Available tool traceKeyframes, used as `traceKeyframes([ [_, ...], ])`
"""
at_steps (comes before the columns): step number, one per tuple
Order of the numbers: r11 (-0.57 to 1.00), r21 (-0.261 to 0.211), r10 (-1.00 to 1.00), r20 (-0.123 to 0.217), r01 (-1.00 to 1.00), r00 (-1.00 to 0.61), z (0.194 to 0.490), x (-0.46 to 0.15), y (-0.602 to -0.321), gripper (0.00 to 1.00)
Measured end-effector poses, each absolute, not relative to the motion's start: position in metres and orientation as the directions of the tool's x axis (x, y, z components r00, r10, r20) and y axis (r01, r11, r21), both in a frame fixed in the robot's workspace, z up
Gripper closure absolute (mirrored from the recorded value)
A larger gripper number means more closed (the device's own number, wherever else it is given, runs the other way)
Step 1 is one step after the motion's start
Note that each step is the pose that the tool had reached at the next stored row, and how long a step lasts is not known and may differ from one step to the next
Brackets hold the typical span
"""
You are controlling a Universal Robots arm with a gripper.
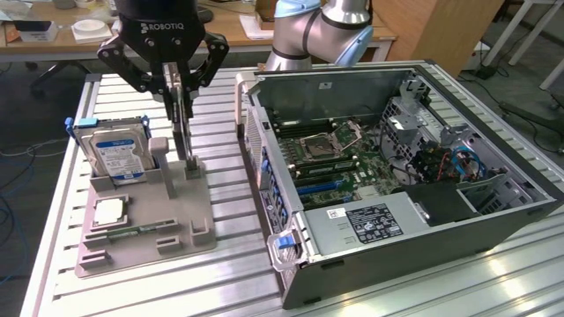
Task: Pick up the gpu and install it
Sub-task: 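Pick up the gpu and move the gpu toward the slot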
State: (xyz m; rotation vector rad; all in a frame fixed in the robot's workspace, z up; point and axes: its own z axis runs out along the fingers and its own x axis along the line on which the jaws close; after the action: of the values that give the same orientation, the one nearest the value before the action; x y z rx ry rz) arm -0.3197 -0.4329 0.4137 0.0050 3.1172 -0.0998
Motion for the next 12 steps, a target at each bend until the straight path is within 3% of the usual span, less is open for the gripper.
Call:
traceKeyframes([
  [12, 0.998, -0.064, 0.002, -0.023, 0.004, -1.0, 0.414, -0.302, -0.433, 0.73],
])
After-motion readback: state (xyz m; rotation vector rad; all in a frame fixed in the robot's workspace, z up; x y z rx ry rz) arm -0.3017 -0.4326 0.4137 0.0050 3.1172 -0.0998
